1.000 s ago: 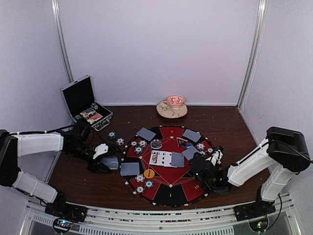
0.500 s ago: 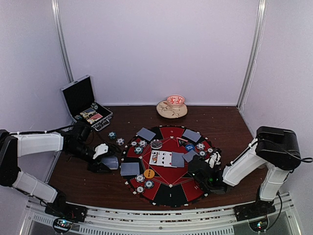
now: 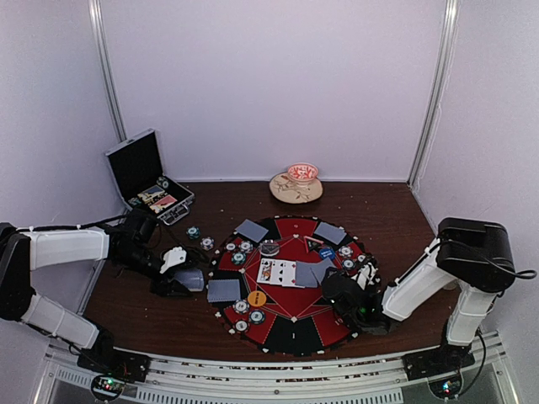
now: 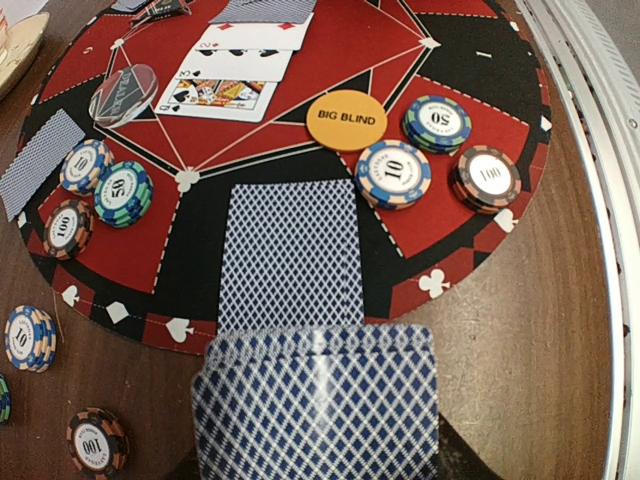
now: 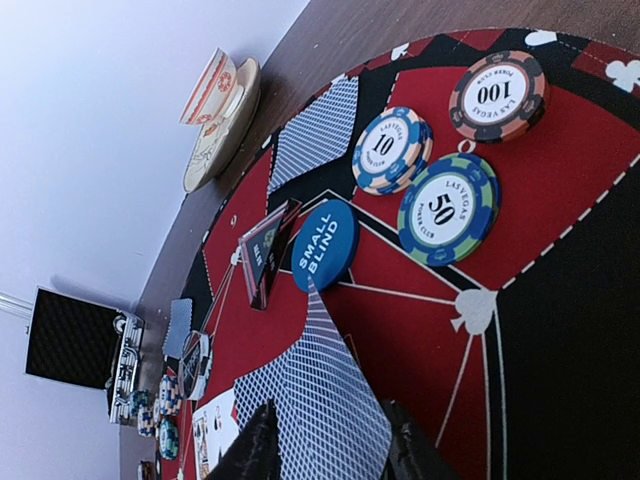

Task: Distribute texas hold em gaming equipment
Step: Place the poker card in the community card area.

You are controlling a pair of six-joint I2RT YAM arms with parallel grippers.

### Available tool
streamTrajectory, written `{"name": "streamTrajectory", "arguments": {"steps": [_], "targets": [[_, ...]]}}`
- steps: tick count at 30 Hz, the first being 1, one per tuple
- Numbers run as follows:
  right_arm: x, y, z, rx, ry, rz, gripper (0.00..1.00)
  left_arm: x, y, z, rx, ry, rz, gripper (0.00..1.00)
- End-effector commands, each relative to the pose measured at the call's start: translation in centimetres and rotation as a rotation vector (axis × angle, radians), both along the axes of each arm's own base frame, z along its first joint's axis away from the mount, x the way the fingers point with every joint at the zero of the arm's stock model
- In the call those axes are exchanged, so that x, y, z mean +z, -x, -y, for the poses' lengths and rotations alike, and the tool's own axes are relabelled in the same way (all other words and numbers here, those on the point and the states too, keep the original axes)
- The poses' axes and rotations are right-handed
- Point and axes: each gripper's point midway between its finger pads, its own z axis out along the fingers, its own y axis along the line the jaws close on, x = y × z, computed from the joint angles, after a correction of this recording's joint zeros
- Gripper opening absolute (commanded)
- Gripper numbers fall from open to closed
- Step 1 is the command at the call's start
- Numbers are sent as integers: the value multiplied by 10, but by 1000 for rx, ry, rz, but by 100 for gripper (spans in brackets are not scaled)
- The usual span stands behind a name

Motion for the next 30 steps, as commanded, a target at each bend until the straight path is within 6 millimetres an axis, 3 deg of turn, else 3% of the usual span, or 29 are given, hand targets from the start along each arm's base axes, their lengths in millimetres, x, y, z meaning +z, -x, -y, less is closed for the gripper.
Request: {"name": "streamTrajectory", "arguments": {"steps": [1,9,30], "targets": [[0,8,1,22,7,-11,37,2,-1,2,-8,19,11,53],[-1,17,-4,57,34,-31,43,3,-1,2,-6,21,13,53],[-20,28,-20,113,29,-74,46,4,-1,2,-5,22,17,53]]}}
